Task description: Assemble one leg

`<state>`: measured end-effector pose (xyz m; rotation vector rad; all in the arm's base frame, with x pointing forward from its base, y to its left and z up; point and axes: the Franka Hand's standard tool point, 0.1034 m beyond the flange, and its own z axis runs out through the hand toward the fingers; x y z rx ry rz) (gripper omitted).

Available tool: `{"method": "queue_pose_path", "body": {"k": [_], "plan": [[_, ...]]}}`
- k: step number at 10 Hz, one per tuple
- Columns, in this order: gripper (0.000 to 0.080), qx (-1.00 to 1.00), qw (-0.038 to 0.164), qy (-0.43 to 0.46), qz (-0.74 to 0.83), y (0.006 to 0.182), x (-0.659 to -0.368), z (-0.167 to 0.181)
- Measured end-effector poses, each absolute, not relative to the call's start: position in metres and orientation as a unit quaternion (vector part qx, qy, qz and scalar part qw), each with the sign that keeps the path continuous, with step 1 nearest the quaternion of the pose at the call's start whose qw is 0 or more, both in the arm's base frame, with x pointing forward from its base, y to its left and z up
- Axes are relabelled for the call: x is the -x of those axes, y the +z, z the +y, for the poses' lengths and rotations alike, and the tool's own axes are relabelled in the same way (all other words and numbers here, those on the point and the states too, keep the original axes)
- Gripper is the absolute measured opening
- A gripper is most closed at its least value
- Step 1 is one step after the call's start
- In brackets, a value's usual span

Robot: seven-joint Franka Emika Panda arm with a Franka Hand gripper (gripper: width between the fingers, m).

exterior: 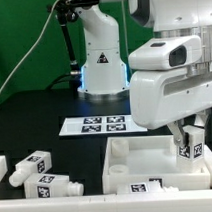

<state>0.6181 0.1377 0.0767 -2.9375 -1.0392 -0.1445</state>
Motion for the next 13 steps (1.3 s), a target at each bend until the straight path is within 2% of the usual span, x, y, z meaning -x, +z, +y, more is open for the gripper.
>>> {"method": "queue_pose_path", "body": {"k": [2, 4, 6, 8, 9, 11, 13], "plan": [[0.0284, 0.943, 0.012, -0.046, -0.329, 0.0766, -0.6181, 0.1378], [0.0284, 0.968, 0.017, -0.045, -0.245, 0.0763, -0.6178, 0.1382], [0.0284, 0.993, 0.037, -0.044, -0.104, 0.0764, -0.6191, 0.1366], [0.0284, 0.998, 0.044, -0.047, -0.012, 0.0763, -0.6197, 0.1369], [0.0284, 0.992, 0.049, -0.056, 0.106, 0.0762, -0.6180, 0.1398], [0.0284, 0.968, 0.055, -0.055, 0.238, 0.0762, -0.6175, 0.1402], [0.0284, 0.941, 0.047, -0.037, 0.332, 0.0759, -0.6163, 0.1418]]}}
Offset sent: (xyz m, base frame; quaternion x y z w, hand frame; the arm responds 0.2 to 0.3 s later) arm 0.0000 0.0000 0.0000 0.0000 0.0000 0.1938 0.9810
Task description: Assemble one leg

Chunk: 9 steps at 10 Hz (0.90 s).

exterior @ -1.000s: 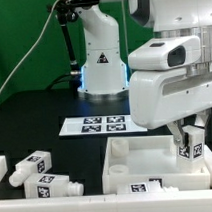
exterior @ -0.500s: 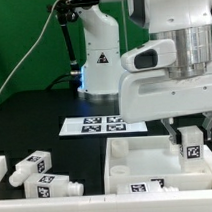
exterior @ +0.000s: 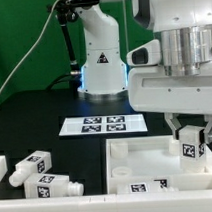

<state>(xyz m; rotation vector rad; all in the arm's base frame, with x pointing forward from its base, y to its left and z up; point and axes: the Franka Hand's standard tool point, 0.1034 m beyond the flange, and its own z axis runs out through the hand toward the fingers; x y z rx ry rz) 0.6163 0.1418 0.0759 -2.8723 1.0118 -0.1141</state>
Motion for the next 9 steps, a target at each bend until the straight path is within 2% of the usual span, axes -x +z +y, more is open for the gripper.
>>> {"method": "queue_pose_path", "body": {"k": [4, 5, 6, 7, 8, 9], "plan": [[0.0284, 0.936, 0.051, -0.035, 0.348, 0.076, -0.617, 0.141], [0.0464, 0.936, 0.051, -0.035, 0.347, 0.075, -0.617, 0.141], [0.0583, 0.941, 0.049, -0.035, 0.332, 0.075, -0.616, 0.144], [0.0583, 0.962, 0.038, -0.036, 0.268, 0.076, -0.614, 0.148], [0.0637, 0.975, 0.031, -0.039, 0.214, 0.078, -0.615, 0.151], [0.0637, 0.981, 0.031, -0.041, 0.188, 0.077, -0.616, 0.149]]}}
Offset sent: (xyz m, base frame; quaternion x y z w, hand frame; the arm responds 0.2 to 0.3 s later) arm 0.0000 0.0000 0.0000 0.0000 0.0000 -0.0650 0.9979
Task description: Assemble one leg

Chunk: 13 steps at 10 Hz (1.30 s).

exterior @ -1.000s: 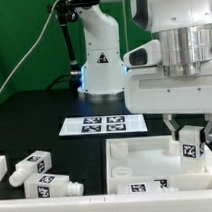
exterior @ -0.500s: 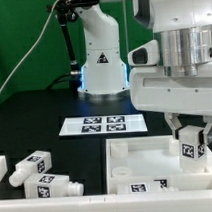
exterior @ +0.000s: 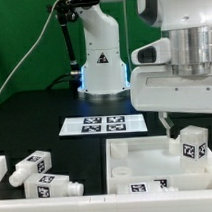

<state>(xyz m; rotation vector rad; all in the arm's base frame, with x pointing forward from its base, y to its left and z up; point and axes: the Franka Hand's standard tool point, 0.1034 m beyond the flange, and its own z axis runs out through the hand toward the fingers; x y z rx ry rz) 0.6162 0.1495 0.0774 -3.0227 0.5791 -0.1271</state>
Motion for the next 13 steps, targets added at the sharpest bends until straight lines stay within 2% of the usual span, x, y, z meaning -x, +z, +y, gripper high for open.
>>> {"method": "queue_pose_path", "body": {"k": [8, 10, 12, 13], "plan": [[0.0648, 0.984, 0.010, -0.051, -0.171, 0.082, -0.618, 0.147], [0.0648, 0.953, -0.005, -0.051, -0.298, 0.082, -0.619, 0.142], [0.0648, 0.945, -0.008, -0.050, -0.324, 0.082, -0.620, 0.138], [0.0521, 0.945, -0.008, -0.050, -0.323, 0.081, -0.619, 0.138]]}}
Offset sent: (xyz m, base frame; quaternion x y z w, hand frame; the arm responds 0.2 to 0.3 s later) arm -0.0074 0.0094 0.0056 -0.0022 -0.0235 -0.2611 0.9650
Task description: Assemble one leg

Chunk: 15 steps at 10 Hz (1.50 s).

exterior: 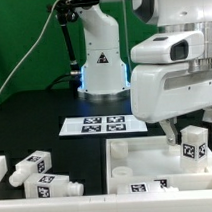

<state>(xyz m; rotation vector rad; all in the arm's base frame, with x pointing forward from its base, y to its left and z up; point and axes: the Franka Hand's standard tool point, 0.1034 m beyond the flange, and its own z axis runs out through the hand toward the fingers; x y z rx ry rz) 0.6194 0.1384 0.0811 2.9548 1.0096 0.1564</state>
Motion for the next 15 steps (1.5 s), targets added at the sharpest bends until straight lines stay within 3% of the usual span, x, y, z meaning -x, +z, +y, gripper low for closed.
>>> {"method": "queue_pose_path", "body": {"k": [1, 2, 3, 6, 10, 12, 15], "plan": [[0.0386, -0.945, 0.008, 0.050, 0.323, 0.0808, -0.6193, 0.1383], [0.0386, -0.946, 0.007, 0.050, 0.321, 0.0806, -0.6193, 0.1383], [0.0284, -0.950, 0.007, 0.050, 0.309, 0.0804, -0.6192, 0.1383], [0.0284, -0.969, 0.003, 0.050, 0.242, 0.0803, -0.6188, 0.1400], [0.0284, -0.998, -0.011, 0.053, 0.013, 0.0801, -0.6188, 0.1431], [0.0284, -0.993, -0.027, 0.043, -0.110, 0.0801, -0.6181, 0.1431], [0.0284, -0.965, -0.019, 0.032, -0.259, 0.0798, -0.6161, 0.1356]]}}
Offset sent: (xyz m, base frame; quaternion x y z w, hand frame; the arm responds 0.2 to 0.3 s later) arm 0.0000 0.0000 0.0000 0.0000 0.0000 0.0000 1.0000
